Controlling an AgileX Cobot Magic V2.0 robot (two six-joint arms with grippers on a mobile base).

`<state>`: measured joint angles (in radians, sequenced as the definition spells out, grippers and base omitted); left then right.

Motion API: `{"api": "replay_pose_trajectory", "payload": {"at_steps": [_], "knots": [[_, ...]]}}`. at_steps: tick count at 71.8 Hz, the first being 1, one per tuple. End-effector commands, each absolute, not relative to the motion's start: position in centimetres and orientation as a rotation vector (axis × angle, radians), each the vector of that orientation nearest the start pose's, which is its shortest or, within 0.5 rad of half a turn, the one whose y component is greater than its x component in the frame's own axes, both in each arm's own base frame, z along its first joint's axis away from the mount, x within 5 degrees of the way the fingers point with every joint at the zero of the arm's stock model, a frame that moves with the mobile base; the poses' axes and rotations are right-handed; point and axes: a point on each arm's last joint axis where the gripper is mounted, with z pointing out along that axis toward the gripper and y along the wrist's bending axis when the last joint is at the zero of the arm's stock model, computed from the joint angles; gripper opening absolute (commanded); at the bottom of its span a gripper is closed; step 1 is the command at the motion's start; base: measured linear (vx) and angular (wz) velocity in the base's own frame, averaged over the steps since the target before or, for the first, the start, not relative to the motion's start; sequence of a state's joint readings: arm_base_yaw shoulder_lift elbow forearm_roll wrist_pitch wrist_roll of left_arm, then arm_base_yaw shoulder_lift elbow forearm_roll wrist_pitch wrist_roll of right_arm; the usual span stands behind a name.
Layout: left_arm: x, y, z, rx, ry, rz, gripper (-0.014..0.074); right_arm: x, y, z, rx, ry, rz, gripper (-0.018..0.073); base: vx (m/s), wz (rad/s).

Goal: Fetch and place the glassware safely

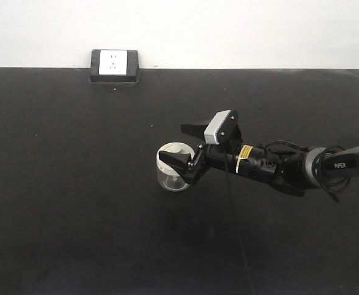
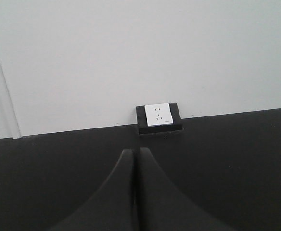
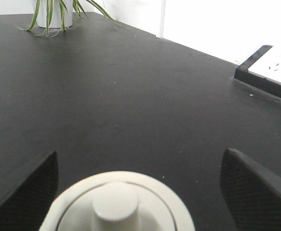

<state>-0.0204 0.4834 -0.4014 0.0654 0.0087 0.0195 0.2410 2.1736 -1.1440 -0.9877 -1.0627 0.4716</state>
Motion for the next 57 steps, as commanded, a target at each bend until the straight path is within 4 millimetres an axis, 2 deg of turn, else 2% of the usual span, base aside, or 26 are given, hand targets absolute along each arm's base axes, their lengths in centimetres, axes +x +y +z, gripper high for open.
{"api": "replay_pose_trajectory", "payload": {"at_steps": [1, 14, 31, 45, 57], "knots": [[10.9, -0.3, 32.7, 0.075, 1.476, 0.034, -0.0007, 39.3, 16.2, 18.4, -0.881, 1.338, 0.73, 0.0614, 0.0, 0.0], [10.9, -0.3, 32.7, 0.075, 1.476, 0.034, -0.0007, 39.2, 15.5, 20.7, -0.833, 1.437, 0.66, 0.0568, 0.0, 0.0], [10.9, -0.3, 32.7, 0.075, 1.476, 0.034, -0.0007, 37.7, 13.9, 24.2, -0.732, 1.569, 0.53, 0.0536, 0.0, 0.0], [10.9, -0.3, 32.7, 0.075, 1.476, 0.034, -0.0007, 35.6, 11.7, 26.9, -0.533, 1.676, 0.417, 0.0475, 0.0, 0.0], [10.9, -0.3, 32.7, 0.075, 1.476, 0.034, -0.0007, 32.9, 10.0, 28.7, -0.41, 1.708, 0.352, 0.0433, 0.0, 0.0]]}}
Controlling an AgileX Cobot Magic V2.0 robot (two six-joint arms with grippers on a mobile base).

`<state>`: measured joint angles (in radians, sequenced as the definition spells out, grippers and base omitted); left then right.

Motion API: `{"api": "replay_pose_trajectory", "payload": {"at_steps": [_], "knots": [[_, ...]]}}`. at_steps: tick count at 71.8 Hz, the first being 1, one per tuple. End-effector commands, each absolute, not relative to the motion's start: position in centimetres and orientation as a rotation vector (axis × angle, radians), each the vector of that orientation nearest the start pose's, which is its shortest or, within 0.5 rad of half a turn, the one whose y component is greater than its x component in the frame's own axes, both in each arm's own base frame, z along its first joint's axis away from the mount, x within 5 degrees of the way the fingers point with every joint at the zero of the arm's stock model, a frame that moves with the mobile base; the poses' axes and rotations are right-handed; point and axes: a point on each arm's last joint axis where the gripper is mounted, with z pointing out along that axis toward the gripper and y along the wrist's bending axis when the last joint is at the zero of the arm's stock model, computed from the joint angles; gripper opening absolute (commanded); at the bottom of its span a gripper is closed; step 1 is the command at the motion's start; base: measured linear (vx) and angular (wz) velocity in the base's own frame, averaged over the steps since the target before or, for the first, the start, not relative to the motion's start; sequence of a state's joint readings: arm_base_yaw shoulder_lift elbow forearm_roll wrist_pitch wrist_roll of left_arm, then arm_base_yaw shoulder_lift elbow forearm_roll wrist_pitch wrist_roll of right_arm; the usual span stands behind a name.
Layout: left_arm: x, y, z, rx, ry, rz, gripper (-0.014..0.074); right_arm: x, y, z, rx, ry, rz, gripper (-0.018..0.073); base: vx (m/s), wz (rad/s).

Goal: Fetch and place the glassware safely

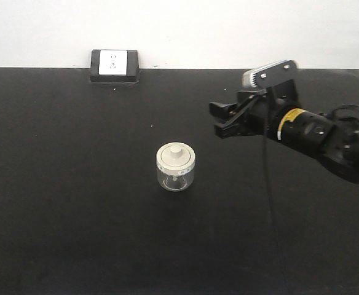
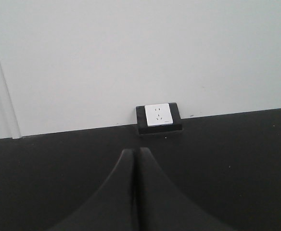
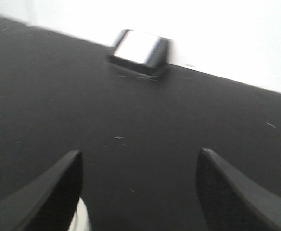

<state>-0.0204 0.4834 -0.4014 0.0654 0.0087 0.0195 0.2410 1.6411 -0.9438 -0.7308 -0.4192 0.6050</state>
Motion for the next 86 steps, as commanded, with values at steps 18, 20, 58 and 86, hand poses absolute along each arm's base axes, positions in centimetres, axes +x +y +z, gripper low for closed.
{"api": "replay_pose_trajectory", "payload": {"at_steps": [18, 20, 58, 86], "knots": [[10.9, -0.3, 32.7, 0.075, 1.476, 0.034, -0.0007, 28.5, 8.0, 30.8, -0.303, 1.725, 0.277, 0.0273, 0.0, 0.0], [10.9, -0.3, 32.7, 0.075, 1.476, 0.034, -0.0007, 28.0, 7.8, 31.1, -0.302, 1.724, 0.265, 0.0234, 0.0, 0.0], [10.9, -0.3, 32.7, 0.075, 1.476, 0.034, -0.0007, 17.8, 4.7, 30.8, -0.292, 1.708, 0.164, -0.0003, 0.0, 0.0], [10.9, -0.3, 32.7, 0.075, 1.476, 0.034, -0.0007, 11.7, 3.2, 27.3, -0.269, 1.646, 0.17, -0.0003, 0.0, 0.0]]}}
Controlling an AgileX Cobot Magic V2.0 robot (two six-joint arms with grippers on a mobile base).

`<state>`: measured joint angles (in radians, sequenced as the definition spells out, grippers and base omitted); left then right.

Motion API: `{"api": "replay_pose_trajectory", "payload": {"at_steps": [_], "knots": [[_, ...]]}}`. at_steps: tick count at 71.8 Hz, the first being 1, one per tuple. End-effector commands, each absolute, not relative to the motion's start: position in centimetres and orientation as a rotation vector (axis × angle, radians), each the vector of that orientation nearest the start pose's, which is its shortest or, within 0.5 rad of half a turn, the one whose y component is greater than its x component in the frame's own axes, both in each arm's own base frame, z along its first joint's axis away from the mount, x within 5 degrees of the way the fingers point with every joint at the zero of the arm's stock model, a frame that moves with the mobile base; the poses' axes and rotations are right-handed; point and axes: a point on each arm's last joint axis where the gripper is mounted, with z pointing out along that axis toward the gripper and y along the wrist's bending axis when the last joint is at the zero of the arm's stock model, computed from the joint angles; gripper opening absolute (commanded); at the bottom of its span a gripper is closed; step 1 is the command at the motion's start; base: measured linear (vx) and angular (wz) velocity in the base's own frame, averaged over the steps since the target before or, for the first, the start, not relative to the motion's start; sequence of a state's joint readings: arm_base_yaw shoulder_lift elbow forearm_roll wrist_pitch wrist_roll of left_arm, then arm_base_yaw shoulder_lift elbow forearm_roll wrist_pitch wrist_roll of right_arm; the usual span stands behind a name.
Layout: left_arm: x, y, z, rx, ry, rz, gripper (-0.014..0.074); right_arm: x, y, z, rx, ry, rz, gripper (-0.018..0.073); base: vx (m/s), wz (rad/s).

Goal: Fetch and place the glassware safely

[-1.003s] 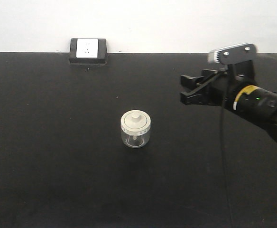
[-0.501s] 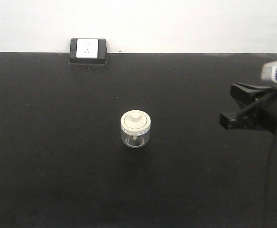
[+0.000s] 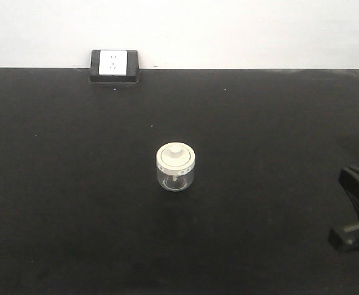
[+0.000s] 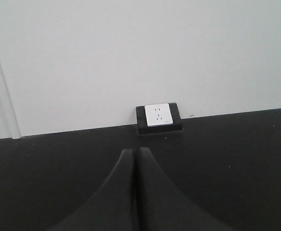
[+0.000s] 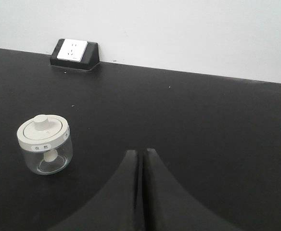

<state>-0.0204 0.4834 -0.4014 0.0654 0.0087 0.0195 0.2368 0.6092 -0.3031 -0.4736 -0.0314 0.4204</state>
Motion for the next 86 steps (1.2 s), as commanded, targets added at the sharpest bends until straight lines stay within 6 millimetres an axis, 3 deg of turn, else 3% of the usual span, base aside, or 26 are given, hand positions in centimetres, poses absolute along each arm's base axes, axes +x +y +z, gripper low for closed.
{"api": "replay_pose_trajectory", "payload": {"at_steps": [1, 16, 86], "knots": [[10.9, -0.3, 32.7, 0.075, 1.476, 0.034, -0.0007, 11.5, 3.1, 27.2, -0.269, 1.642, 0.17, -0.0003, 0.0, 0.0], [10.9, -0.3, 32.7, 0.075, 1.476, 0.034, -0.0007, 10.5, 2.8, 26.7, -0.264, 1.622, 0.166, -0.0003, 0.0, 0.0], [10.9, -0.3, 32.7, 0.075, 1.476, 0.034, -0.0007, 10.5, 2.8, 26.6, -0.262, 1.628, 0.163, -0.0003, 0.0, 0.0]]}}
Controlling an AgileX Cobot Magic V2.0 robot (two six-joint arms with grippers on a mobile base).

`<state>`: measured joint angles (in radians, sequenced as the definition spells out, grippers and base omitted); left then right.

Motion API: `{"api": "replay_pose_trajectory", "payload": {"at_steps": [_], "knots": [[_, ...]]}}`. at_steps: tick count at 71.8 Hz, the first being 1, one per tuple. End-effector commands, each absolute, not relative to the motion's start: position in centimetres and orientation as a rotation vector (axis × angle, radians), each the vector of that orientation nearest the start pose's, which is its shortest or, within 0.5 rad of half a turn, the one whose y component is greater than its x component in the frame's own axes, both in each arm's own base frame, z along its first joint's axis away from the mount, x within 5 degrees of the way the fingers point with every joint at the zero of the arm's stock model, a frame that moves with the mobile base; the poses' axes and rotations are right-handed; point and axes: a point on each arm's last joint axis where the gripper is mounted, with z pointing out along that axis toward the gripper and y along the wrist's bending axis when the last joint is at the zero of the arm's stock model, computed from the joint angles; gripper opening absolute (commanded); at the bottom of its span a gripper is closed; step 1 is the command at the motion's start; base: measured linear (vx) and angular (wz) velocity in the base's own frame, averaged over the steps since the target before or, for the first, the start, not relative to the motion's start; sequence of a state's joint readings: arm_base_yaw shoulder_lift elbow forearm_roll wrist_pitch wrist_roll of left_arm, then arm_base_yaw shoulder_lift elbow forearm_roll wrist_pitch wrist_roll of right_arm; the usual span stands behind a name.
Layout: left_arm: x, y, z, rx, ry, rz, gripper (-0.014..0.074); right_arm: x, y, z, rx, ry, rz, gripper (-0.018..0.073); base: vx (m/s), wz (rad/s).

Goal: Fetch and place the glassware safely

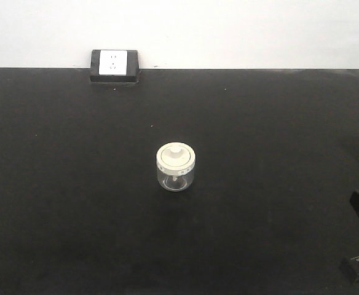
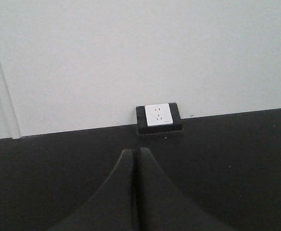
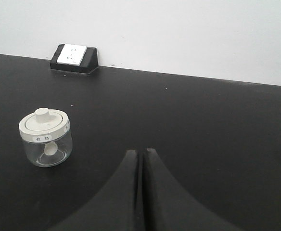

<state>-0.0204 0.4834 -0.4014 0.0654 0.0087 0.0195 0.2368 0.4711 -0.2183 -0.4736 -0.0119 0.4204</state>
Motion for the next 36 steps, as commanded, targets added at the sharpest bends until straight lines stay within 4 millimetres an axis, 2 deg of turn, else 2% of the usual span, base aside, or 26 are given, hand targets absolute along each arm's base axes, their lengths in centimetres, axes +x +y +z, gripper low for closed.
{"api": "replay_pose_trajectory", "payload": {"at_steps": [1, 36], "knots": [[10.86, -0.32, 32.68, 0.075, 1.476, 0.034, -0.0007, 10.47, 2.79, 26.6, -0.262, 1.628, 0.163, -0.0003, 0.0, 0.0], [10.86, -0.32, 32.68, 0.075, 1.476, 0.034, -0.0007, 10.47, 2.79, 26.6, -0.262, 1.628, 0.163, -0.0003, 0.0, 0.0]]}}
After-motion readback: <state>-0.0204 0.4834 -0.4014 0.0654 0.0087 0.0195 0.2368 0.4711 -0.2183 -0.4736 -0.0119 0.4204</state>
